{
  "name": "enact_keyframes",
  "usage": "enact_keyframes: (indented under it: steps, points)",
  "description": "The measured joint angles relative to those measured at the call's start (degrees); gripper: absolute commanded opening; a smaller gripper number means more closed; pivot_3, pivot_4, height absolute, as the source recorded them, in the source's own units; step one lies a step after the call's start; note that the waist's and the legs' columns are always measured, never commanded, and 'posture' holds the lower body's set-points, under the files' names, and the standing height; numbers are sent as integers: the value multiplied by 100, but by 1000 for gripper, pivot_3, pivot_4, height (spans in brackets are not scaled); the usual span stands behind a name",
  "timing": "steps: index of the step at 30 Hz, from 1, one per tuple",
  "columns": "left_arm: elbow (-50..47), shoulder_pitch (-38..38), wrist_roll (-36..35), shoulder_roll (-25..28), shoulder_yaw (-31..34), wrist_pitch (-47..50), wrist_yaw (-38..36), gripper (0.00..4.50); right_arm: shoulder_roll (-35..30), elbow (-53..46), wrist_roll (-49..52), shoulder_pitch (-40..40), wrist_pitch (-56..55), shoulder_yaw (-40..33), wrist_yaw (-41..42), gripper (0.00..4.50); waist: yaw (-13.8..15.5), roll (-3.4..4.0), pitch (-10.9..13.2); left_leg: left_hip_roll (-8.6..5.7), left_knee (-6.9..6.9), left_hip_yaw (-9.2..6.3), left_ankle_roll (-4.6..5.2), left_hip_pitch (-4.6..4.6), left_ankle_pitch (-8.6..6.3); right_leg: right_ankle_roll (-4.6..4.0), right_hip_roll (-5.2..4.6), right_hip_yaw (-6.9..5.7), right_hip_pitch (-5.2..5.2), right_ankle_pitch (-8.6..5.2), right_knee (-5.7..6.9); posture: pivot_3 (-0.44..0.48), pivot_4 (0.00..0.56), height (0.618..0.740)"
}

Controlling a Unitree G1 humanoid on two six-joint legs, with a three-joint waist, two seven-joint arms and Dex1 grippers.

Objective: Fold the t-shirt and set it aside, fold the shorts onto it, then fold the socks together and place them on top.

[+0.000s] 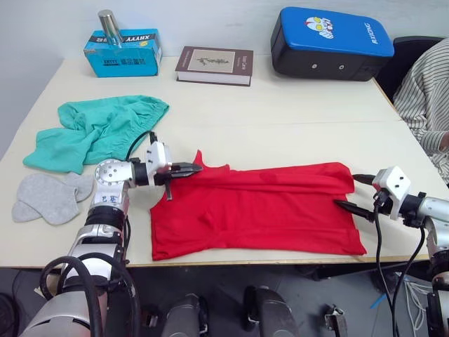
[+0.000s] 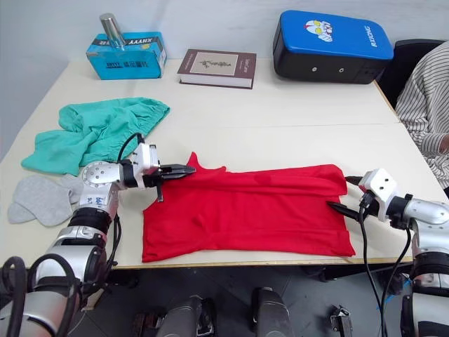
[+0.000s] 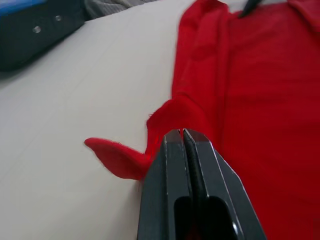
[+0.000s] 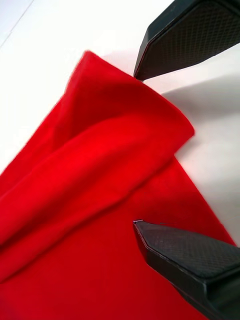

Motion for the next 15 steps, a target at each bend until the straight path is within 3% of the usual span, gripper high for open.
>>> enact_keyframes:
  steps: [8, 15]
  points:
    - [-123, 514, 110, 225, -523, -1873, -221, 35, 0, -445, 114, 381, 225, -121, -183, 4500, 4, 0, 0, 1, 3, -2, 11, 5, -9, -1, -10, 0, 4, 0, -8, 0, 150, 740]
    - [-96, 563, 132, 440, -742, -2477, -91, 35, 0, -753, 225, 626, 374, -127, -315, 4500, -1, 1, -1, 2, 3, -2, 15, 6, -12, -1, -10, -1, 6, 0, -9, 0, 150, 740]
